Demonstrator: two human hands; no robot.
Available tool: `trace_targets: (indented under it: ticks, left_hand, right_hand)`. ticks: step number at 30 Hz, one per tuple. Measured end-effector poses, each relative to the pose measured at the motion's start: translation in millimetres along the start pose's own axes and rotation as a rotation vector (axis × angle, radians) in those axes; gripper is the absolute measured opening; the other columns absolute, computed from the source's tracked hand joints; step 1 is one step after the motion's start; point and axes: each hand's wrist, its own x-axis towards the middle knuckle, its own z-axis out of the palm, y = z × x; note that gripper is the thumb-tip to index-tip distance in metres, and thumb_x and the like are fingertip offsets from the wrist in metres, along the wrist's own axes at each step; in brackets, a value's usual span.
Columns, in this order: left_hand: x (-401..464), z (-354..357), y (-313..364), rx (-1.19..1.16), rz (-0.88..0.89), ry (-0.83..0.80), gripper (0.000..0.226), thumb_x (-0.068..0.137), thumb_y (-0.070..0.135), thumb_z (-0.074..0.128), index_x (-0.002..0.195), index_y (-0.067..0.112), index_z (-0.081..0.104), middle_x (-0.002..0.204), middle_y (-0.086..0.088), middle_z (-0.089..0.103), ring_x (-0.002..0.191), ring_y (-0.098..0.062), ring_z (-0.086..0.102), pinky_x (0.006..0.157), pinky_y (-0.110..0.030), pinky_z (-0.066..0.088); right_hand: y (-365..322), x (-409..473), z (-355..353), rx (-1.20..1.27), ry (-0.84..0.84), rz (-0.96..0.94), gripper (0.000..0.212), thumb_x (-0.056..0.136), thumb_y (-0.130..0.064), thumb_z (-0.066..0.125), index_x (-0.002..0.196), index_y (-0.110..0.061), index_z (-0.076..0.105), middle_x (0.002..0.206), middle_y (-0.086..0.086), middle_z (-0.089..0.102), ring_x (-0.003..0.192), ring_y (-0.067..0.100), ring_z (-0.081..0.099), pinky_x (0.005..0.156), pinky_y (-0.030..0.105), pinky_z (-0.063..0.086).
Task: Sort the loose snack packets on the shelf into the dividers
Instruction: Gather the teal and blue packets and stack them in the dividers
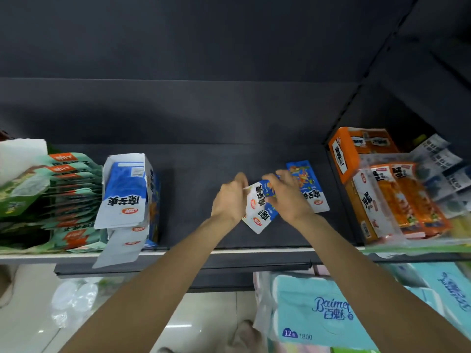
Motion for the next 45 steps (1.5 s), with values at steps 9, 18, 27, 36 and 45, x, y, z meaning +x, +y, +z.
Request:
trace_targets:
  ticks: [9,18,27,36,45]
  left_hand:
    - [-49,-103,-42,-0.101,0.322,0.556,0.022,0.086,0.024,0.065,0.103,0.018,0.054,0.093,0.009,0.062,0.089,-0.018,0.055,0.082,-0.033,0.034]
    - [-78,-205,-140,0.031,0.380,0.605,0.011,0.085,0.016,0.068,0.085,0.005,0.070,0.078,-0.008,0.068,0.068,-0.024,0.063,0.058,-0.023,0.040]
    - [-75,-199,-200,0.403,0.602,0.307,0.048,0.060,-0.018,0.074,0.100,0.008,0.074,0.096,-0.008,0.073,0.086,-0.026,0.070,0.074,-0.037,0.059]
    - [-74,-190,-160,0.602,0.339,0.263,0.042,0.094,0.015,0.041,0.134,0.023,0.049,0.132,0.004,0.053,0.123,-0.019,0.037,0.096,-0.031,0.026]
    - [-49,-87,-72,0.082,0.412,-0.015,0.036,0.087,0.000,0.045,0.118,0.010,0.061,0.113,-0.008,0.059,0.107,-0.023,0.055,0.096,-0.028,0.042]
  right_hand:
    - [-110,-7,-29,0.324,0.280,-0.268,0.008,0.085,-0.012,0.064,0.082,-0.011,0.056,0.075,-0.003,0.055,0.070,0.018,0.055,0.064,0.027,0.044]
    - [-235,-13,0,0.774,0.292,-0.342,0.010,0.083,-0.006,0.067,0.081,0.001,0.061,0.084,0.008,0.068,0.080,0.018,0.065,0.073,0.032,0.050]
    - [-238,-18,44,0.281,0.172,-0.390,0.036,0.083,0.014,0.053,0.111,-0.005,0.068,0.114,0.009,0.066,0.104,0.018,0.062,0.093,0.016,0.042]
    - [-219,-21,39,0.206,0.093,-0.312,0.046,0.092,0.005,0.041,0.130,-0.016,0.055,0.137,0.000,0.051,0.127,0.015,0.045,0.108,0.029,0.036]
    - [-85,-23,20,0.122,0.085,0.094,0.044,0.089,-0.003,0.051,0.132,-0.010,0.050,0.137,0.011,0.048,0.128,0.025,0.044,0.106,0.034,0.036]
